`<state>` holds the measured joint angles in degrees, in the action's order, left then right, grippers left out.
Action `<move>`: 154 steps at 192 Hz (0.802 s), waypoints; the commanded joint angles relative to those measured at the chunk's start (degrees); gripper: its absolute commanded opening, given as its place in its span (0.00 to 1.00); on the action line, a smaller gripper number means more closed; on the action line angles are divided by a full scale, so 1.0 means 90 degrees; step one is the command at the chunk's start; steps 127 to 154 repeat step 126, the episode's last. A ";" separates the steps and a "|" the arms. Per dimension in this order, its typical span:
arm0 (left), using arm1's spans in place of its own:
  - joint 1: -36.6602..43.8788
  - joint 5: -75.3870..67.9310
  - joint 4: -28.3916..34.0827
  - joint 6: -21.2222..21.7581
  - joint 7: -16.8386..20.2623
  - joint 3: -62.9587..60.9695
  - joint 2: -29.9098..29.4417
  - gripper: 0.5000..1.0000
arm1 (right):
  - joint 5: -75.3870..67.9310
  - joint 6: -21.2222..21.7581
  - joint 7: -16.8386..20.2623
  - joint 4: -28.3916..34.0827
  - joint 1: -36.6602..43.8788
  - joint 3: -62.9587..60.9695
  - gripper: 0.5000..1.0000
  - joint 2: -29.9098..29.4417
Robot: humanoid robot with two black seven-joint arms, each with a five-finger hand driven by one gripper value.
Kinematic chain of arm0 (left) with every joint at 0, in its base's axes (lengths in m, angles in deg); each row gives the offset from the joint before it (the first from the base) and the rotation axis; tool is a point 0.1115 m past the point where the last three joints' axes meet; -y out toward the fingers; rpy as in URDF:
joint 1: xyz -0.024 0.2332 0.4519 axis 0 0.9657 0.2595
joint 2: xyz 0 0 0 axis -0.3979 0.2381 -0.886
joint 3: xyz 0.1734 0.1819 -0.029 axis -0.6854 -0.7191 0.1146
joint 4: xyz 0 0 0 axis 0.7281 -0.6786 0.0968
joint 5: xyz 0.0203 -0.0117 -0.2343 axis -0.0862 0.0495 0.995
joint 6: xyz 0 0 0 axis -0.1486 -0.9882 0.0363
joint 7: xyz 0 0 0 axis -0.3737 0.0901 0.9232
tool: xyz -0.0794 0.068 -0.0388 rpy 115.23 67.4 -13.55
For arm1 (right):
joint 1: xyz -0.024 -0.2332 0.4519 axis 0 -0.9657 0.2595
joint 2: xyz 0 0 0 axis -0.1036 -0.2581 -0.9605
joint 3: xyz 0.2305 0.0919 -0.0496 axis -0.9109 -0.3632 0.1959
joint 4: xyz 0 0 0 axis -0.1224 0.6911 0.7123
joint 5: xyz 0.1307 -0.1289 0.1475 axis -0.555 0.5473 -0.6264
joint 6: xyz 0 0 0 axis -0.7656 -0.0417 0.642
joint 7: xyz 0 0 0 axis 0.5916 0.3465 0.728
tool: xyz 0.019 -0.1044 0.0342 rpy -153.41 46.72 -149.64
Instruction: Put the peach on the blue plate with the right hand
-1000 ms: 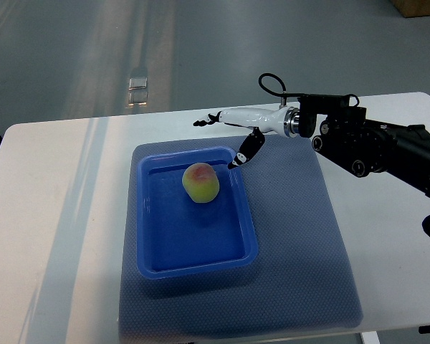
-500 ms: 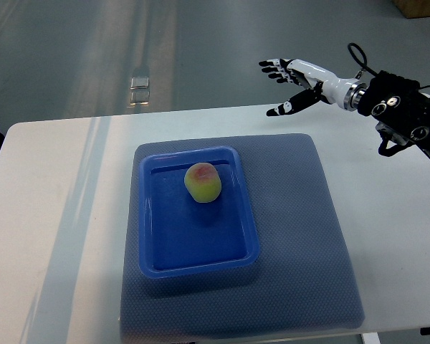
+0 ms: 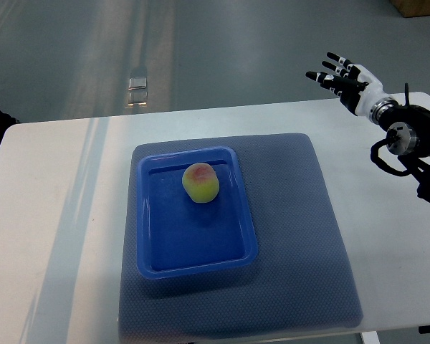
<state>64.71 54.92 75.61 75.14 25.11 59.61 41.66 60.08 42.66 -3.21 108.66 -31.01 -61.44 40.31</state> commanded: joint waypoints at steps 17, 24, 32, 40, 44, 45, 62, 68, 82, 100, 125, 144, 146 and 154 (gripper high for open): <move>0.0000 -0.0001 -0.0002 -0.0016 0.0000 0.0001 0.0000 1.00 | -0.0593 0.0047 0.0012 0.0019 -0.0249 -0.0252 0.86 -0.0051; -0.0010 -0.0001 -0.0002 -0.0025 0.0000 0.0001 0.0000 1.00 | -0.0652 0.0047 -0.0027 0.0019 -0.0297 -0.0271 0.86 -0.0090; -0.0010 -0.0001 -0.0002 -0.0016 0.0000 0.0001 0.0000 1.00 | -0.0671 0.0047 -0.0046 0.0019 -0.0327 -0.0271 0.86 -0.0109; -0.0010 -0.0001 -0.0002 -0.0026 0.0000 0.0001 0.0000 1.00 | -0.0671 0.0047 -0.0046 0.0019 -0.0327 -0.0281 0.86 -0.0119; -0.0010 -0.0001 -0.0002 -0.0026 0.0000 0.0001 0.0000 1.00 | -0.0671 0.0047 -0.0046 0.0009 -0.0327 -0.0281 0.87 -0.0119; -0.0010 -0.0001 -0.0002 -0.0026 0.0000 0.0001 0.0000 1.00 | -0.0671 0.0047 -0.0046 0.0009 -0.0327 -0.0281 0.86 -0.0119; -0.0010 -0.0001 -0.0002 -0.0026 0.0000 0.0001 0.0000 1.00 | -0.0671 0.0076 -0.0046 0.0009 -0.0346 -0.0271 0.87 -0.0139; -0.0010 -0.0001 -0.0002 -0.0026 0.0000 0.0011 0.0000 1.00 | -0.0671 0.0076 -0.0046 0.0009 -0.0346 -0.0271 0.87 -0.0139; -0.0010 -0.0001 -0.0002 -0.0025 0.0000 0.0011 0.0000 1.00 | -0.0671 0.0076 -0.0046 0.0009 -0.0356 -0.0281 0.86 -0.0149; -0.0010 -0.0001 -0.0002 -0.0026 0.0000 0.0011 0.0000 1.00 | -0.0671 0.0076 -0.0046 0.0009 -0.0405 -0.0271 0.86 -0.0168; -0.0010 -0.0001 -0.0002 -0.0026 0.0000 0.0011 0.0000 1.00 | -0.0671 0.0067 -0.0046 0.0019 -0.0542 -0.0271 0.87 -0.0275; -0.0010 -0.0001 -0.0002 -0.0026 0.0000 0.0011 0.0000 1.00 | -0.0671 0.0067 -0.0046 0.0019 -0.0551 -0.0271 0.87 -0.0285; -0.0010 -0.0001 -0.0002 -0.0026 0.0000 0.0011 0.0000 1.00 | -0.0671 0.0067 -0.0046 0.0019 -0.0551 -0.0271 0.87 -0.0285; -0.0010 -0.0001 -0.0002 -0.0026 0.0000 0.0011 0.0000 1.00 | -0.0671 0.0067 -0.0046 0.0019 -0.0551 -0.0271 0.87 -0.0285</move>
